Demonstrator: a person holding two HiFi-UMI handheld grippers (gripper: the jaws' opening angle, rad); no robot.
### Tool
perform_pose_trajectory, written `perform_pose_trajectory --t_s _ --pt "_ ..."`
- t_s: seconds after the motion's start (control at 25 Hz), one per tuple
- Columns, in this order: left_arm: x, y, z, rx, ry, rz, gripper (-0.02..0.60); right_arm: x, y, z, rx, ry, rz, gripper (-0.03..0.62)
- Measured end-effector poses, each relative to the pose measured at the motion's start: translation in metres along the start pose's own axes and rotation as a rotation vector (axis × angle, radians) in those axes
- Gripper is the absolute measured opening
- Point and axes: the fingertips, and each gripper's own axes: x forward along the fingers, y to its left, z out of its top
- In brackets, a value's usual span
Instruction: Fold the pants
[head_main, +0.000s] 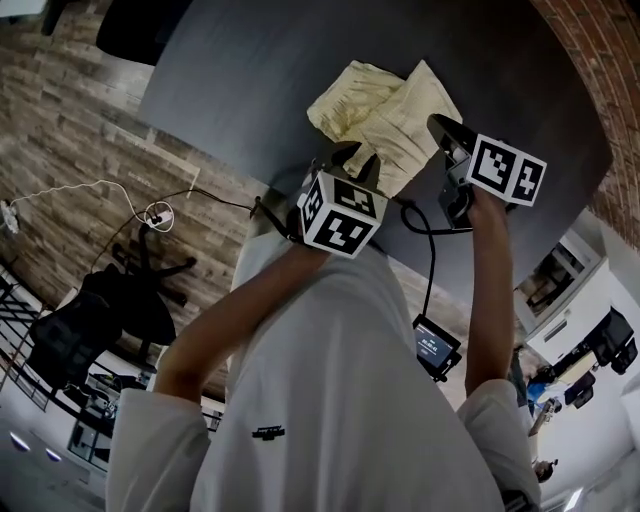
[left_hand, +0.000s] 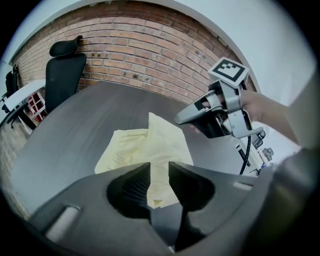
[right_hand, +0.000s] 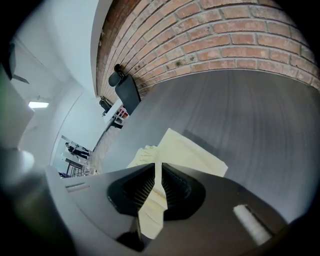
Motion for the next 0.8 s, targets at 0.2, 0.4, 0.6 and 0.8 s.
perform_pose_trajectory --t_s 0.2,0.4,0.6,0.8 --pt "0.008 -0.036 -0.004 0.050 0.013 -0.037 0.120 -0.014 -0.021 -0.014 0.018 -0.010 -0.011 0.077" --pt "0.024 -0.081 -0.025 0.107 0.076 -0.126 0.123 -0.019 -0.049 -0.033 0.071 -0.005 -0.019 0.141" --pt "0.055 -0.104 -0.052 0.168 0.128 -0.111 0.160 -0.020 -0.065 -0.038 0.101 -0.013 0.000 0.181" --pt "0.083 -0.111 -0.085 0.200 0.203 -0.083 0.255 -0.002 -0.083 -0.046 0.145 0.002 0.040 0.227"
